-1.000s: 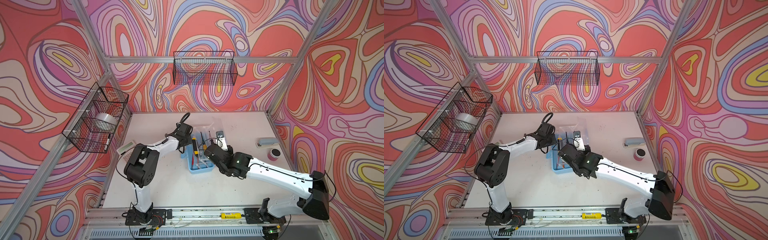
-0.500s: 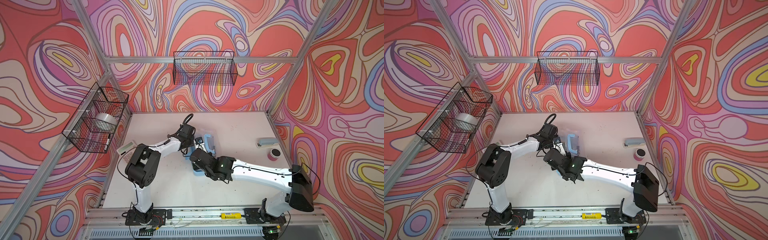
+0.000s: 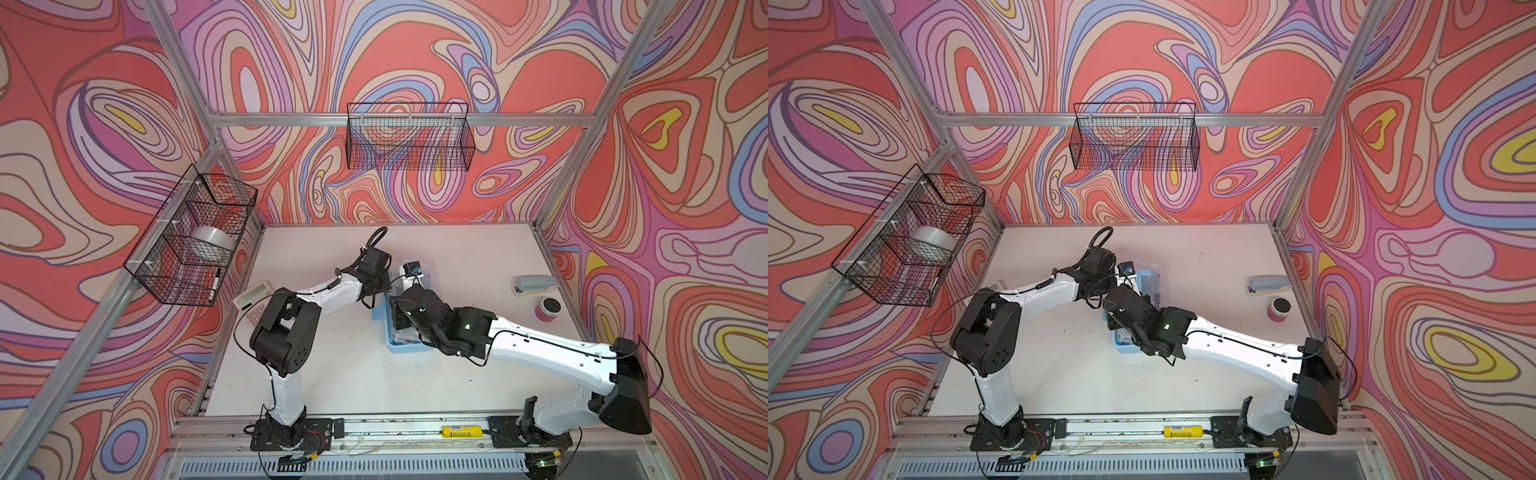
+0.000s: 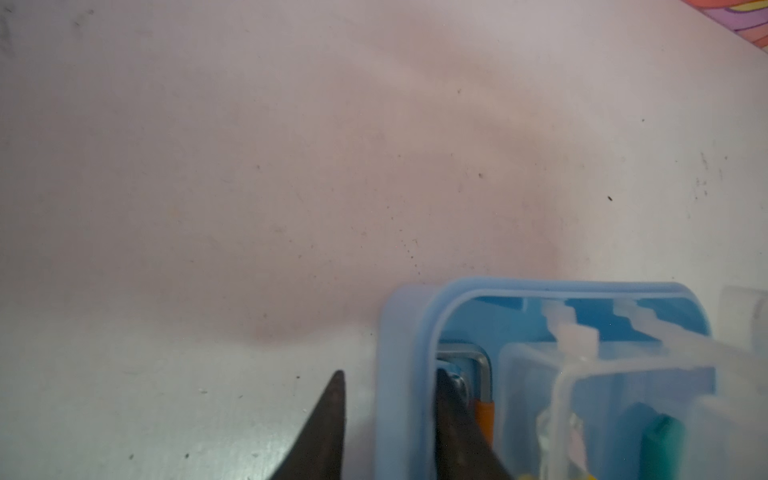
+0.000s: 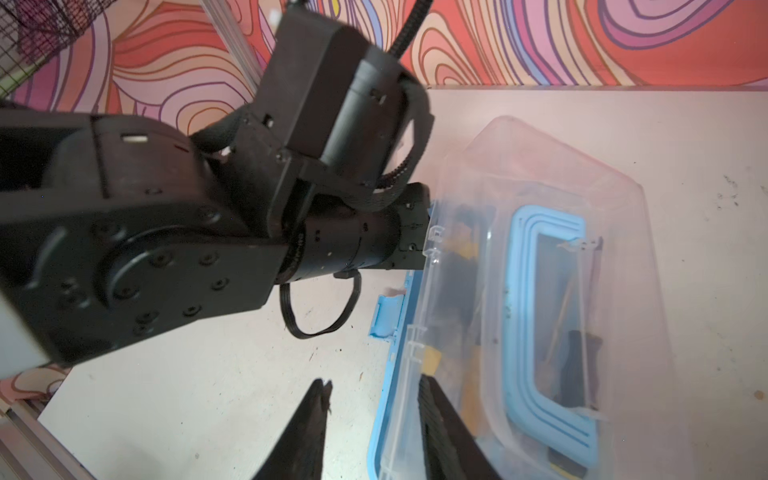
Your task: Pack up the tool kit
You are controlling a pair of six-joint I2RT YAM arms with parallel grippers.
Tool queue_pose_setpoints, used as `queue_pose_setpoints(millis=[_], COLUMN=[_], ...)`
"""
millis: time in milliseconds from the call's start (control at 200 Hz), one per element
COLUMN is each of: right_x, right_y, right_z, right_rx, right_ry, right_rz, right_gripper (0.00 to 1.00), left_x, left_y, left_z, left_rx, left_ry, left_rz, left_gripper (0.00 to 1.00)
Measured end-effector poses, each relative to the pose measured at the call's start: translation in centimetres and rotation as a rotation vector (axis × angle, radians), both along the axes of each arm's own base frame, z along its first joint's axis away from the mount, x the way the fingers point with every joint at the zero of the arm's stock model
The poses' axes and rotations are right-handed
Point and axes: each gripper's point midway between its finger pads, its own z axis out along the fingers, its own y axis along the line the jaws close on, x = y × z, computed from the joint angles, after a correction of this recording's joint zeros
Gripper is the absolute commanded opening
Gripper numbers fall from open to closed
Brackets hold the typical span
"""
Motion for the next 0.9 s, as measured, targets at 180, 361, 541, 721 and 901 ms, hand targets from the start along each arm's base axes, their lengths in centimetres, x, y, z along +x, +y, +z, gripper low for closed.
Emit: queue_pose_setpoints(millis=[180, 361, 541, 721, 901], right_x=[0.4, 0.8, 1.7, 2.6, 2.7], right_y=[-0.4, -0.4, -0.9, -1.1, -1.4], right_z=[-0.4, -1.0, -1.5, -3.1, -4.8], right_rx=[0.000, -0.008, -0.006, 0.000, 0.007], right_ry=[0.003, 0.016, 0.030, 0.071, 0.122], right_rz=[-0.009, -0.006, -0.012, 0.016, 0.070], right_gripper=[0.38, 0.37, 0.34, 0.35, 0.37], left_x=[0.5, 0.6, -0.5, -3.5, -6.5], left_y=[1.8, 3.0, 4.5, 4.6, 4.2], left_z=[2.3, 3.8, 4.3, 2.5, 1.7], left_rx=[0.053, 0.070, 0.067, 0.003, -0.075], left_ry=[-0.050, -0.077, -0.085, -0.060, -0.050], left_rz=[0.039, 0.062, 0.068, 0.006, -0.070], left_gripper=[0.62, 0.61, 0.59, 0.59, 0.64])
